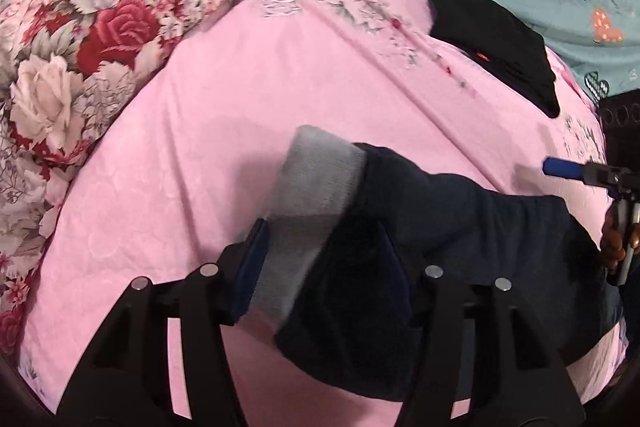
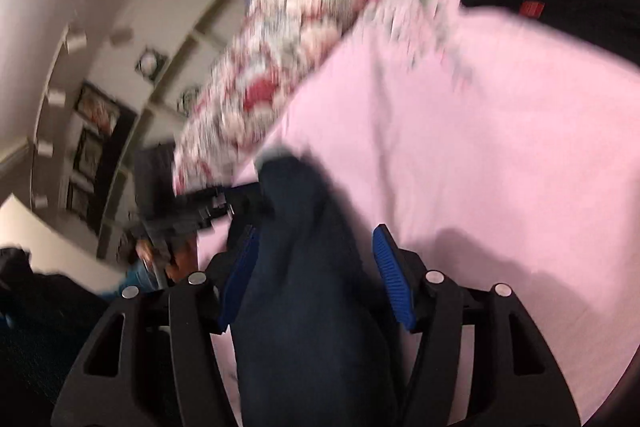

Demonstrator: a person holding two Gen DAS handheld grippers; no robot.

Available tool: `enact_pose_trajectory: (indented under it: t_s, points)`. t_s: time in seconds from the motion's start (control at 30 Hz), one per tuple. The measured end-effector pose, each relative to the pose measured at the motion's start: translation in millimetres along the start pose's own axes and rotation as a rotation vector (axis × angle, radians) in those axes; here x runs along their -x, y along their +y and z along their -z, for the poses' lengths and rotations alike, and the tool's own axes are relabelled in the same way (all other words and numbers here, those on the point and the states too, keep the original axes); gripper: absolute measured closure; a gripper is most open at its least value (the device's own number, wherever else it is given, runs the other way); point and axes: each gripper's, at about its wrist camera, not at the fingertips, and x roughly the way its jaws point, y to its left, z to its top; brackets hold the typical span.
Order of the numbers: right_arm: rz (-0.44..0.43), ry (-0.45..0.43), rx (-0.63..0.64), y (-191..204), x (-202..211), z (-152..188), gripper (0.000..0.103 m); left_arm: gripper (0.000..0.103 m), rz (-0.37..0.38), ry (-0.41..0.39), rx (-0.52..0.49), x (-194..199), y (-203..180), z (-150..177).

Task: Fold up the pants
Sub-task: 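Grasp the grey cuff with the left tool while the right tool grasps the leg end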

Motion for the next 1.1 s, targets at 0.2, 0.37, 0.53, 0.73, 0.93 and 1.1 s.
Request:
enact_pose_trajectory:
  t_s: [0.2,0.37,0.53,0.73,0.93,1.1]
  points:
    - [0.163,0.211,0.055,7,9,31,0.041,0.047,-0.010,0.019,0.028,-5,9,5]
    - [0.201,0.323,0.104,17,30,63,0.041,0.047,-0.018,0.016,0.019,-5,5,5]
    - [0.192,0.392,0.238,44,16,71,0.037,0.045,-0.033,0.022,0.011,-7,2,5]
    - [0.147,0.334,0.227,36,-23,53,0.035,0.045,-0.037,0.030,0.011,-8,1,3]
    - [0.089,0.097,0.126,22,-30,24,0.033,0.044,-0.040,0.027,0.000,-10,2,1]
    - [0.116,0.127,0.152,33,-31,26,0.033,0.043,-0.032,0.023,-0.002,-10,4,3]
